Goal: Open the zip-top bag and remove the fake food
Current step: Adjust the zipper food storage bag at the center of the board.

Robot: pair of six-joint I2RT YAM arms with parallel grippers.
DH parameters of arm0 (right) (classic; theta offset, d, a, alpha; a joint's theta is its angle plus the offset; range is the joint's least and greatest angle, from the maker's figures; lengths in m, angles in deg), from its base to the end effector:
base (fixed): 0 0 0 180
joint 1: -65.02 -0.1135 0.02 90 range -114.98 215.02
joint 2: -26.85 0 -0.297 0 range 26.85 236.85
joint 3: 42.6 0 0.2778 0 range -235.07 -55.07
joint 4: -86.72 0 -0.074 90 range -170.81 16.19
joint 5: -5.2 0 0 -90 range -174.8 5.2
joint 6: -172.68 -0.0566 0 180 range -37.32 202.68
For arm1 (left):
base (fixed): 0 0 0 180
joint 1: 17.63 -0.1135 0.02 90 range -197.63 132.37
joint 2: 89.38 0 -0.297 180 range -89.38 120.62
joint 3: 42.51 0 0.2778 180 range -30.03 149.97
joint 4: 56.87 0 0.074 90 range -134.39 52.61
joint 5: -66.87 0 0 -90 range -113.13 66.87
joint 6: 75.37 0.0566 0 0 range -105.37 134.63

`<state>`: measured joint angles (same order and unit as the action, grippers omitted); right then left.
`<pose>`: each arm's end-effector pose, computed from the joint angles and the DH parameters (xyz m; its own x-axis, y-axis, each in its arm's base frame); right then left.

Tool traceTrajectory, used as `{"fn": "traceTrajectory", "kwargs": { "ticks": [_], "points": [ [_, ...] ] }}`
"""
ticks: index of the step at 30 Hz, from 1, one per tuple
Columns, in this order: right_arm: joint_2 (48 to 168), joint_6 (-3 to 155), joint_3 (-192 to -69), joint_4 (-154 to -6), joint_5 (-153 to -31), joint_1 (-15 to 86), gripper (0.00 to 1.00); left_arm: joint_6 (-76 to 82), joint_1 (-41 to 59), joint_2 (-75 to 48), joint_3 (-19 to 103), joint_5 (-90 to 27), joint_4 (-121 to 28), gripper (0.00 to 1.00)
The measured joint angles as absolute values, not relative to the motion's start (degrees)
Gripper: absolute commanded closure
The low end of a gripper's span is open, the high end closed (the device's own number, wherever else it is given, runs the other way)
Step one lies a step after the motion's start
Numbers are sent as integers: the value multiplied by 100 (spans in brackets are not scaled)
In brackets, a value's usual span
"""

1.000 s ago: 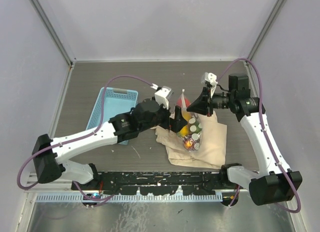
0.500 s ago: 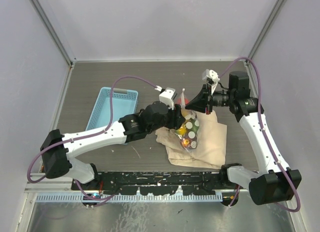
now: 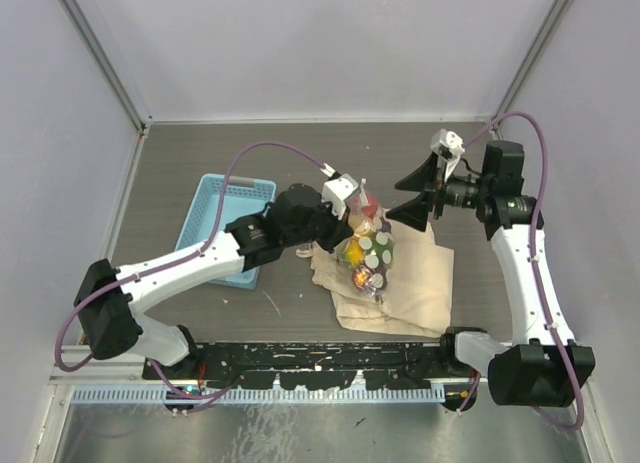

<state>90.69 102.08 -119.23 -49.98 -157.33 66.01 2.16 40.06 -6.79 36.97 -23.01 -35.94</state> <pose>0.2393 0.0499 0.3954 -0.2076 -0.0961 -0.9735 -0.9387 0.2994 0.1706 0.2023 -0.3197 0.3397 -0.3949 0.2204 -0.8919 0.7772 0.5978 -0.1964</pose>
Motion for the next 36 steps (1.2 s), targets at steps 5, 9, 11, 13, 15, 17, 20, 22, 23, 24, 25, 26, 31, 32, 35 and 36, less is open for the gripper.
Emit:
{"fn": "traceTrajectory", "kwargs": {
  "ticks": [5,9,11,13,15,17,20,22,23,24,25,26,31,32,35,36],
  "points": [
    [9233,11178,-12199,-4611,-15641,6997,0,1431,3171,-1101,3450,-3831,-3433,100],
    [9469,13300,-12317,-3800,-15665,6997,0,2172,2592,-1337,3402,-4913,-3253,100],
    [9713,14634,-12408,-3229,-15707,6984,0,2443,2452,-1357,3409,-5343,-3177,100],
    [10024,15759,-12509,-2764,-15716,6892,1,2664,2376,-1342,3455,-5722,-3022,100],
    [10332,16435,-12669,-2502,-15716,6759,3,2867,2317,-1302,3577,-6052,-2840,100],
    [10555,16826,-12832,-2370,-15716,6606,8,3031,2284,-1237,3769,-6318,-2689,100],
    [10795,17167,-13088,-2283,-15707,6361,18,3193,2236,-1175,4012,-6642,-2517,100],
    [10955,17248,-13313,-2228,-15709,6230,24,3269,2196,-1164,4126,-6810,-2379,100],
    [11040,17274,-13434,-2211,-15707,6177,27,3317,2185,-1162,4152,-6869,-2320,100],
    [11106,17289,-13523,-2189,-15711,6138,31,3344,2172,-1162,4165,-6917,-2265,100],
    [11182,17300,-13630,-2150,-15709,6098,33,3361,2168,-1162,4165,-6959,-2222,100],
    [11250,17307,-13711,-2113,-15709,6066,35,3379,2166,-1160,4165,-6987,-2167,100],
    [11364,17401,-13733,-1861,-15626,5858,49,3396,2161,-1160,4165,-7009,-2045,100],
    [11362,17440,-13689,-1798,-15617,5803,53,3396,2161,-1160,4165,-7009,-2040,100],
    [11359,17545,-13508,-1629,-15563,5696,75,3396,2161,-1160,4158,-7005,-2042,100],
    [11359,17562,-13460,-1562,-15534,5677,82,3398,2161,-1162,4141,-7005,-2051,100]
  ]
}}
